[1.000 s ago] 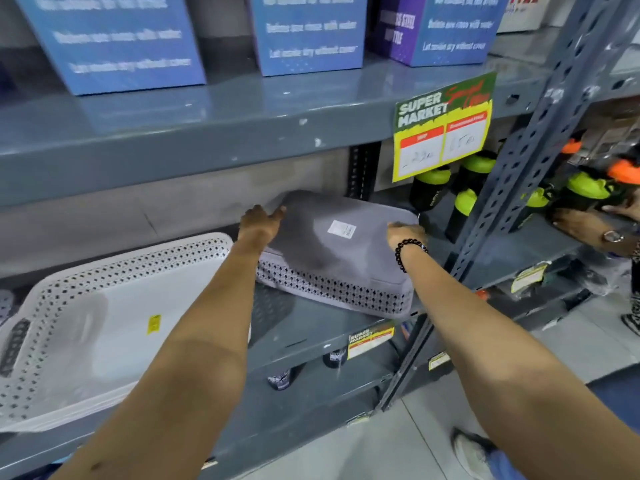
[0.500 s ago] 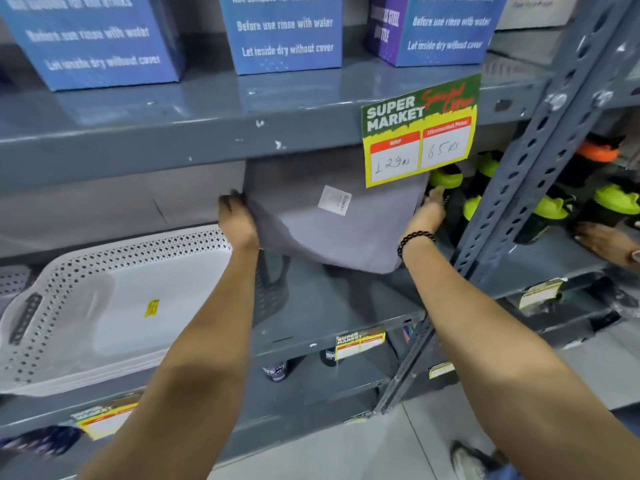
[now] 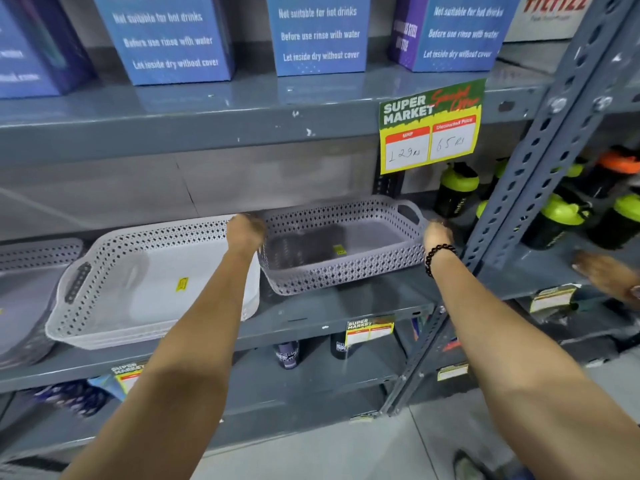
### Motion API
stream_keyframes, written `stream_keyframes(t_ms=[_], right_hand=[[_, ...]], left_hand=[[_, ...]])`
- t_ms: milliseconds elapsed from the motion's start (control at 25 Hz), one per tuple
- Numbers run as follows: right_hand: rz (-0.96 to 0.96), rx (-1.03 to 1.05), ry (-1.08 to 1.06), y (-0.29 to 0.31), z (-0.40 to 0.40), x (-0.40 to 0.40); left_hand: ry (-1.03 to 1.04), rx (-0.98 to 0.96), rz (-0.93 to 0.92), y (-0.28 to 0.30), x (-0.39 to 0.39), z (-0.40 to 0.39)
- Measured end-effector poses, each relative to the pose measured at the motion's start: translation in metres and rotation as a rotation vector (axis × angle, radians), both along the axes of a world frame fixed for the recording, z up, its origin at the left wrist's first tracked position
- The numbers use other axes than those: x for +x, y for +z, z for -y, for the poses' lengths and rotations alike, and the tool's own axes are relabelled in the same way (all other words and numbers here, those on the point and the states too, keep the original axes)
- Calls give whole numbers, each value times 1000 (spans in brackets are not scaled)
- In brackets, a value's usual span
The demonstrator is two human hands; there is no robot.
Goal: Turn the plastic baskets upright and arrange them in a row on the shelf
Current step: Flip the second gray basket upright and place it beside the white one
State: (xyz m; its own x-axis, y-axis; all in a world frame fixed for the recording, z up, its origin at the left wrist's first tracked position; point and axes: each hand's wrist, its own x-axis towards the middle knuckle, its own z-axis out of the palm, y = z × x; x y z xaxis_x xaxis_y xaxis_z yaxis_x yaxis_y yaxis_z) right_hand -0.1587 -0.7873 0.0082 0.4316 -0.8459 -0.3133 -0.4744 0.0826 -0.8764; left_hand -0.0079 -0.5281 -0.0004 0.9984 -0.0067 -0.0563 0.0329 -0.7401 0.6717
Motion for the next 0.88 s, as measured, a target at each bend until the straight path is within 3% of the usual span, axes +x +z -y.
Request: stream_keyframes(t_ms=[160, 360, 560, 680, 880], right_hand=[[-310, -187, 112, -10, -4, -9], [-337, -192, 62, -19, -11, -17], [-424, -412, 150, -23, -20, -18], [-412, -536, 419, -23, -32, -15], [-609, -511, 759, -33, -55, -10]], left_hand=[[-13, 139, 57, -1, -13, 1], [-55, 88, 192, -6, -25, 13], [-39, 277, 242, -20, -35, 16], [-10, 276, 127, -24, -34, 9], [-45, 305, 157, -26, -38, 6]])
